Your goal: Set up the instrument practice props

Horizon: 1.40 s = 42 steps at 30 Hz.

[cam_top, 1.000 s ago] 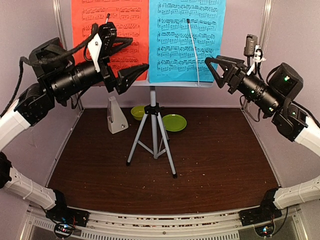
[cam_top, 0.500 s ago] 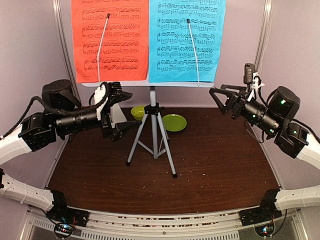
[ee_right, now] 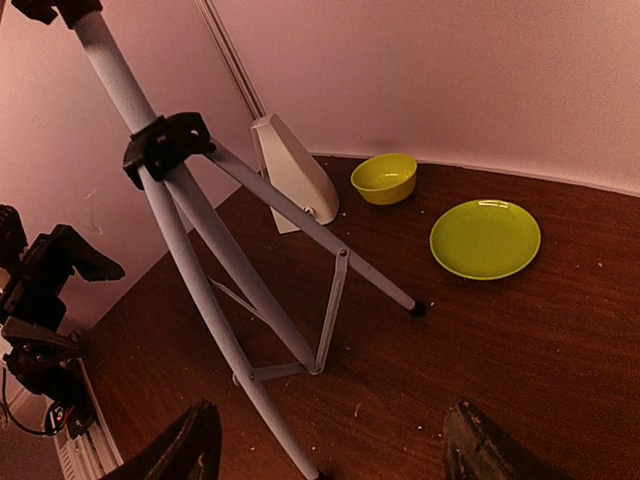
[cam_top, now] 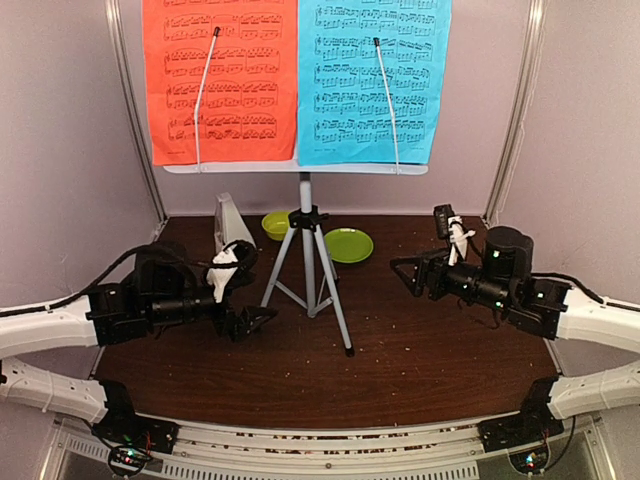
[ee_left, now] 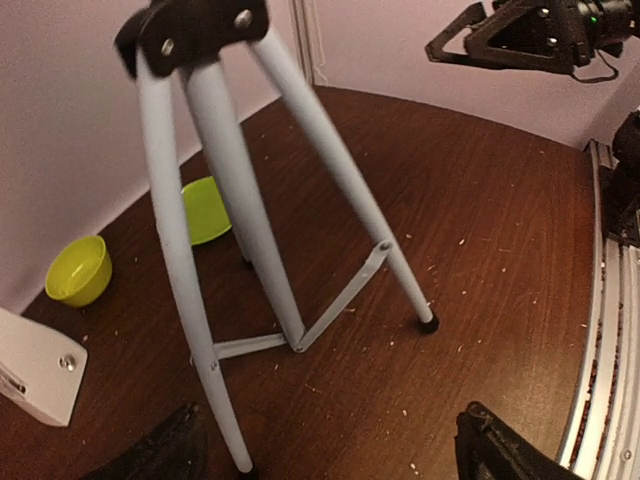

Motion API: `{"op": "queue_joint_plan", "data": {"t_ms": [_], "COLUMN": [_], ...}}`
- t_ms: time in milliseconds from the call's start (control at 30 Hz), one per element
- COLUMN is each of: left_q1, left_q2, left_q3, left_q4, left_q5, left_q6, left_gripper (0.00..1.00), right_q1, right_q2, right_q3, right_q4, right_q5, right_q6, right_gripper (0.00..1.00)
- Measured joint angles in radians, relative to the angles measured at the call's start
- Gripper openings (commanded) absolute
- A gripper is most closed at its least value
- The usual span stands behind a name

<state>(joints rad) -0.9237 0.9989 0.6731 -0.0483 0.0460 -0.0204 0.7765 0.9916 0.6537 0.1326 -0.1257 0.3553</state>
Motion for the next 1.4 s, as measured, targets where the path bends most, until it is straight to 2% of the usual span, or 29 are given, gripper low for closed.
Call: {"op": "queue_joint_plan", "data": {"t_ms": [200,467,600,700,833,1000,1233,1400], "left_q1": [0.109,0.245,0.379,0.47,0.539,0.57,0.758,0.822], "left_q2": [0.011,0.114,0.139,0.165,0.241,0.378,0.573,0.757], "left_q3": [-0.105,-0.127,-0.129,-0.106,-0.001,0.24,0.537,0.685], "left_q4": [0.103,0.18,0.222,0.228,0.202,0.149,0.09,0.027], "left_q5": [-0.008,0.016,0.04,0.002,-0.068,-0.093,0.166,0.398], "left_q6": [-0.112,-0.173,-0.226,-0.28,-0.325,-0.286,-0.136,0.008], "left_gripper": [0.86,0.83,0.84,0.87,0.92,0.97,0.94,0.93], "right_q1": [0.023,0.073,0.082,0.084,0.084,0.084,0.084,0.084], "right_q2": [0.101,0.302,0.36,0.377,0.377,0.376,0.338,0.304], "right_q3": [-0.04,-0.038,-0.034,-0.022,-0.011,-0.009,-0.009,-0.013], "right_q4": [0.052,0.113,0.14,0.156,0.182,0.189,0.179,0.179], "right_q5": [-0.008,-0.02,-0.035,-0.042,-0.043,-0.043,-0.042,-0.042], "right_q6": [0.016,0.019,0.035,0.045,0.048,0.052,0.049,0.048], "right_gripper": [0.75,0.75,0.75,0.75,0.75,0.75,0.75,0.75]}}
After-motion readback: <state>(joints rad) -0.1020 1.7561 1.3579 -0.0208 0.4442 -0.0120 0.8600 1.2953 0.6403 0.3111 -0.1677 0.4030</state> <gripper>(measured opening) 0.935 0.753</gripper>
